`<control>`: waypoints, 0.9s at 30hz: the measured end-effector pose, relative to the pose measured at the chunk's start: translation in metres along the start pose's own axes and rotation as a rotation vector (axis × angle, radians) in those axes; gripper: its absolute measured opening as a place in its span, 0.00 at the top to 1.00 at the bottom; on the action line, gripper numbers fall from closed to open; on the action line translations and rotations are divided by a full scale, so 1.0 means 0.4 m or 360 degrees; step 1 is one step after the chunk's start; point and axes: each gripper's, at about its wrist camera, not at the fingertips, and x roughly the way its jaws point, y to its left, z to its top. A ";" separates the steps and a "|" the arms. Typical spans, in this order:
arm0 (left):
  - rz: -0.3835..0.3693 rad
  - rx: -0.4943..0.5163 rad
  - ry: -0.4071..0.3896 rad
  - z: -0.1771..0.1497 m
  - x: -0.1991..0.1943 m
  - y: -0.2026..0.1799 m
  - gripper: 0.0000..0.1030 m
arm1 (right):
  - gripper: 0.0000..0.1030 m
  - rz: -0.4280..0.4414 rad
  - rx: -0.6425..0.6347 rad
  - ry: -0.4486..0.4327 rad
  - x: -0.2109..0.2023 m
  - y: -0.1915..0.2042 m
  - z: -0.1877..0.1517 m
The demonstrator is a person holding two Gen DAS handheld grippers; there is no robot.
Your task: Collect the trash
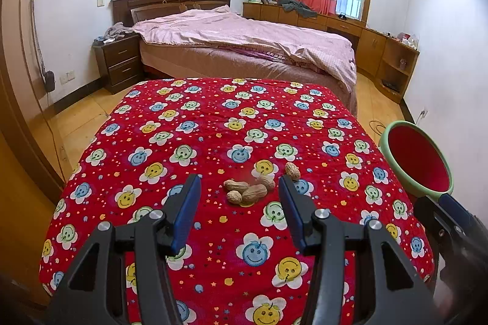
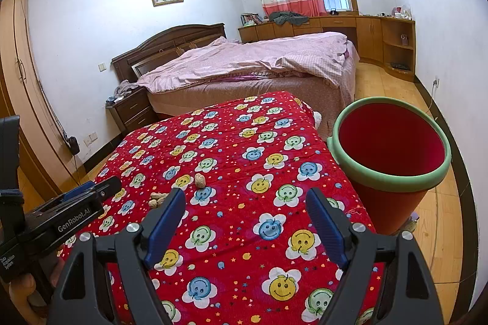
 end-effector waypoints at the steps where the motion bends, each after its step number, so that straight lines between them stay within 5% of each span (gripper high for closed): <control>1: 0.0000 0.0001 0.0000 0.001 0.000 0.000 0.49 | 0.19 0.0000 0.0000 0.0000 0.000 0.000 0.000; 27: -0.0001 0.0002 -0.0003 -0.002 -0.002 -0.002 0.49 | 0.19 -0.0001 -0.0002 0.0000 0.000 0.000 -0.001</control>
